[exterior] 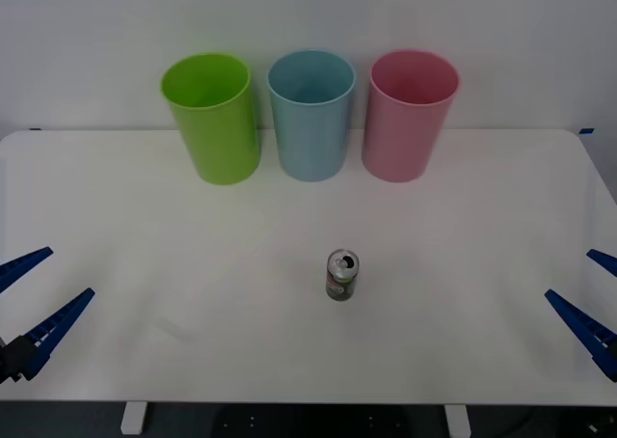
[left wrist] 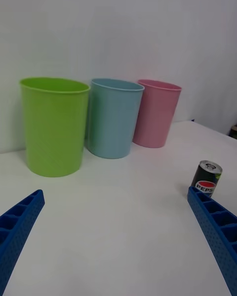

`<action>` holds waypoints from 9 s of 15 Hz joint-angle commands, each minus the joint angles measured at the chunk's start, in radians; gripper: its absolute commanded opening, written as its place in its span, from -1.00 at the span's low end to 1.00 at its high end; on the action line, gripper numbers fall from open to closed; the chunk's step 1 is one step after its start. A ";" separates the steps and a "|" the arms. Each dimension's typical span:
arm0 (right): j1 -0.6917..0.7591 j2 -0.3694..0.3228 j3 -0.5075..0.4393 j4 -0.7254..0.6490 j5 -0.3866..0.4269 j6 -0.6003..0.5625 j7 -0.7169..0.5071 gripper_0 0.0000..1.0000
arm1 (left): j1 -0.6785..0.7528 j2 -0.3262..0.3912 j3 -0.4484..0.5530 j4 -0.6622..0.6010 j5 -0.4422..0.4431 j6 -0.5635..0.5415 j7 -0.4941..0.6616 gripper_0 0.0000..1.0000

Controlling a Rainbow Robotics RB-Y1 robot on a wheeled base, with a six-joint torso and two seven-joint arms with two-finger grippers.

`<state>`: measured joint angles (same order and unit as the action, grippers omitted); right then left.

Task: Grasp the object on the table and drop it into the matching bin: aluminum can to the light blue bin, PET bottle to the pink bin.

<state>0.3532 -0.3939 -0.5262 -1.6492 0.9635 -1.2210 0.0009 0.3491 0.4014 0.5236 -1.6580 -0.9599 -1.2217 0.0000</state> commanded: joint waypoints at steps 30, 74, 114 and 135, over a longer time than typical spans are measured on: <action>-0.164 -0.013 0.370 0.226 0.104 0.095 0.311 1.00 | 0.000 0.000 0.000 0.000 0.000 0.000 0.000 1.00; -0.373 0.144 0.876 0.233 0.210 0.799 0.320 -1.00 | 0.000 0.000 0.000 0.000 0.000 0.000 0.000 1.00; -0.427 -0.019 0.684 -0.270 0.301 0.811 -0.387 -1.00 | 0.000 0.000 0.000 0.000 0.000 0.000 0.000 1.00; -1.043 0.026 0.663 0.293 0.426 0.785 -0.476 -1.00 | 0.000 0.000 0.000 0.000 0.000 0.000 0.000 1.00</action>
<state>-0.6657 -0.3796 0.1364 -1.3885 1.3771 -0.4345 -0.4780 0.3490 0.4014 0.5236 -1.6581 -0.9599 -1.2217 0.0000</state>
